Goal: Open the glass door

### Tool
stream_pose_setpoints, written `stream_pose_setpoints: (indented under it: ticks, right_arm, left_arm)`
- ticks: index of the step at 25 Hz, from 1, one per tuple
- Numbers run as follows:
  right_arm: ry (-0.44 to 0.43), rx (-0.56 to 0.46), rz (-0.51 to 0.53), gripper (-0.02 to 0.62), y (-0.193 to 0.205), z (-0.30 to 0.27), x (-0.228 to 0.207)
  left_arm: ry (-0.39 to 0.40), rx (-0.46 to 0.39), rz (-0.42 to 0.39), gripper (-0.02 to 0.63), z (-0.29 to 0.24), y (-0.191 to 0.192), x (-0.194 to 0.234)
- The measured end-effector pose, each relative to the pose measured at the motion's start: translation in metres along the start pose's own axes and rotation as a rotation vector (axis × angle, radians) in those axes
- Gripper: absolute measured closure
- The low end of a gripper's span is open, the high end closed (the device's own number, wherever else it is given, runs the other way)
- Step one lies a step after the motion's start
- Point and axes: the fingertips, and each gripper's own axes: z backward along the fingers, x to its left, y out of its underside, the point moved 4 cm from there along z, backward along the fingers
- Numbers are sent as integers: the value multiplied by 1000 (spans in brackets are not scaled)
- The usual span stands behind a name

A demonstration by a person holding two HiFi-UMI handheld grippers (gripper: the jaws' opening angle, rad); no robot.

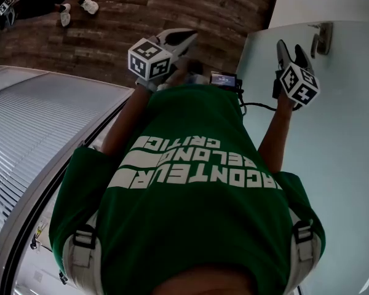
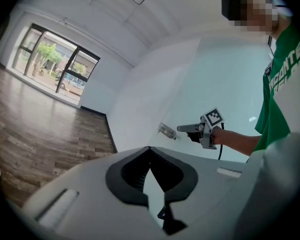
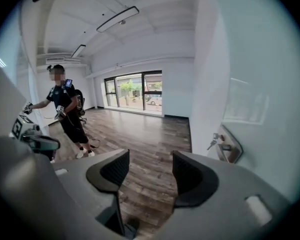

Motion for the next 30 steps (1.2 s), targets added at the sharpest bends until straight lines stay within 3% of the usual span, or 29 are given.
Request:
stream_pose_setpoints:
  ticks: [4,9,12,21,30]
  right_arm:
    - [-117,-47,63,362,-24,25,41]
    - [-226,-165,167,490,-49,42,85]
    - [-294,-228,185,601,-58,42,110]
    - [-520,-225,280,603,-50,34,194]
    - [-558,-185,365,603,-44,33,222]
  left_arm:
    - [-5,-34,-3,594,18,-11,-2]
    - [-8,-91,-23,593,38,-26,-9]
    - [-15,-127,-37,594,47,-35,-14]
    - [-80,-168,-39,594,84,-33,-13]
    - [-109,-184,-24,594,100,-30,-11]
